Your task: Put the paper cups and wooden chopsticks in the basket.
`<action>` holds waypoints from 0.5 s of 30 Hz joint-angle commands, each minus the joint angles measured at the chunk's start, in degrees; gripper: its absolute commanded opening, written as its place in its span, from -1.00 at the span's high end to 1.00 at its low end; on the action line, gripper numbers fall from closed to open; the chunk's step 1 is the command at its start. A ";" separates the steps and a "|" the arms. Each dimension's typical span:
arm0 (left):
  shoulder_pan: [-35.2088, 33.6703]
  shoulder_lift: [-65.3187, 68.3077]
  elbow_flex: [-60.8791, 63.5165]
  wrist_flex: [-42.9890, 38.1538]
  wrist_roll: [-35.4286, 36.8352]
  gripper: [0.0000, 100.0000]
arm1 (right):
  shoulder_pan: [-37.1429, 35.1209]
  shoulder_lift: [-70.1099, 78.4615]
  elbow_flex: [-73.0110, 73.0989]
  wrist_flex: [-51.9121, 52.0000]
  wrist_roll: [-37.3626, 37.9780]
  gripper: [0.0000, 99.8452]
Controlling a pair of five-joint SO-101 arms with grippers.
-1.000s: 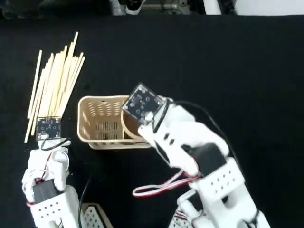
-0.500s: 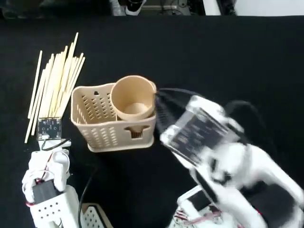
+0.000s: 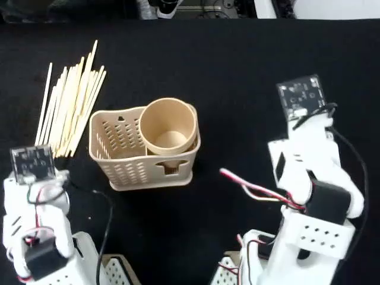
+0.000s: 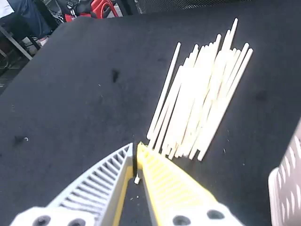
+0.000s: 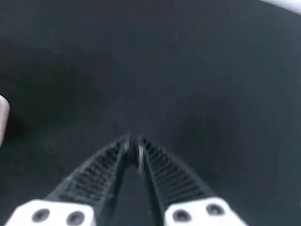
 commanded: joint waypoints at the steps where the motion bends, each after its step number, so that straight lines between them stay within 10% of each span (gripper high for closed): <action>1: -0.75 9.23 -4.79 -7.47 3.69 0.93 | 1.49 -8.48 10.95 -6.86 -0.26 0.98; 15: -0.31 38.07 -19.91 -15.38 3.69 0.93 | 3.08 -49.98 56.04 -26.11 -14.42 0.86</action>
